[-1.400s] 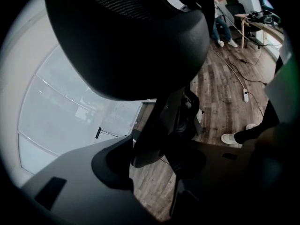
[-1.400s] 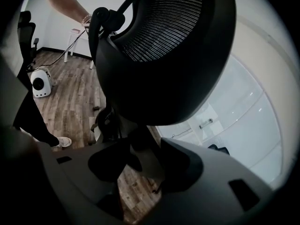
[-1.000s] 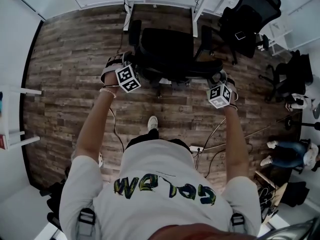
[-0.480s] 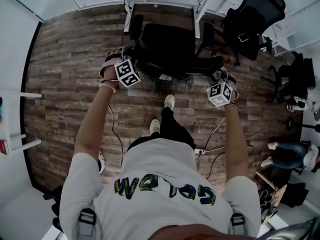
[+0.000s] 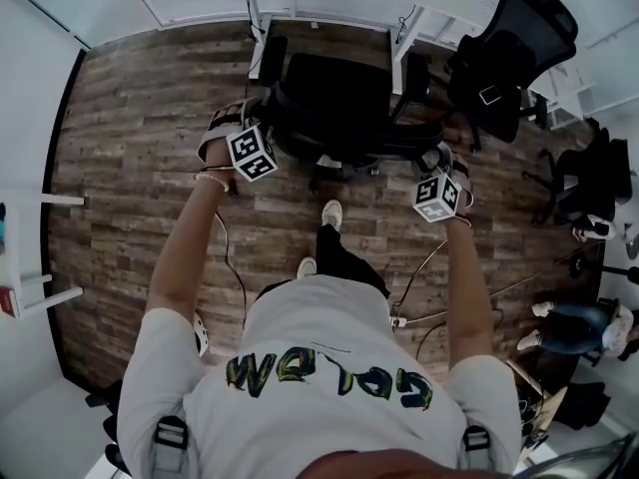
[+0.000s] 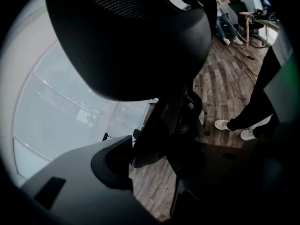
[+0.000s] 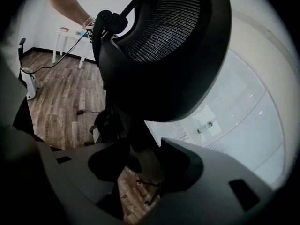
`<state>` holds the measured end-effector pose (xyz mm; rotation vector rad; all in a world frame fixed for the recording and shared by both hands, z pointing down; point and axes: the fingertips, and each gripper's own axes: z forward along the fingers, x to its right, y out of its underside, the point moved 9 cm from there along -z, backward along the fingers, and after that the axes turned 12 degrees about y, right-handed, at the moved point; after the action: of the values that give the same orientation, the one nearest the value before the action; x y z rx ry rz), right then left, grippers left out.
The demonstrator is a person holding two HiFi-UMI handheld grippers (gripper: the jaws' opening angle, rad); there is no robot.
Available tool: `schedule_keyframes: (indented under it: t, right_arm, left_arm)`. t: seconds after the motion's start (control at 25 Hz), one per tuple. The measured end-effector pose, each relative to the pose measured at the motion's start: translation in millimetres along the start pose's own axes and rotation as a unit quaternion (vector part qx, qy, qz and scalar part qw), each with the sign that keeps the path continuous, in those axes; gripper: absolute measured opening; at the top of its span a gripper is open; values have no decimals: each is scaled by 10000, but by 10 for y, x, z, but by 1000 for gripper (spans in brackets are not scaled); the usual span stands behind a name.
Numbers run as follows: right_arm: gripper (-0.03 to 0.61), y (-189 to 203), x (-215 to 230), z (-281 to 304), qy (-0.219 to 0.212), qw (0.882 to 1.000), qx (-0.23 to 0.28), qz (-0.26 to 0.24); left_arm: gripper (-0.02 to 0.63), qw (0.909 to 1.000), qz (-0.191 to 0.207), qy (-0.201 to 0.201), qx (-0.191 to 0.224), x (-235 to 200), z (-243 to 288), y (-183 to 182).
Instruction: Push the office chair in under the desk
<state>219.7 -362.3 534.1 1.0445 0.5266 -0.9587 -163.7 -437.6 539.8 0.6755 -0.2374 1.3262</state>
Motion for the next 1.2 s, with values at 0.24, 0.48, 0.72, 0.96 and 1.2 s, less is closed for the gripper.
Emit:
schedule_keyframes:
  t: [0.24,0.48,0.72,0.96,1.2]
  right_arm:
    - [212,-58,201,438,-30,10000,18,21]
    - [212,-90,455,908,-51,10000,52,-13]
    - [212,-114,705,1381,-73,9999,108,-32]
    - [211,-159,952,1862,-115,9997,192,-49]
    - [210,-189,1166,2282,-113,9995,285,-75]
  left_arm:
    - [222,10000,-44,14,-62,-401,295,-73]
    - [224,9999,-102,-29,-76,-770,579,-167]
    - [224,9998,-159,-72,-138,-1154,888,-279]
    - [224,9995,-244,-62,-186,-1561,1213,-360]
    - [224,9993,-311,-127,-192,-1900,1487,-437]
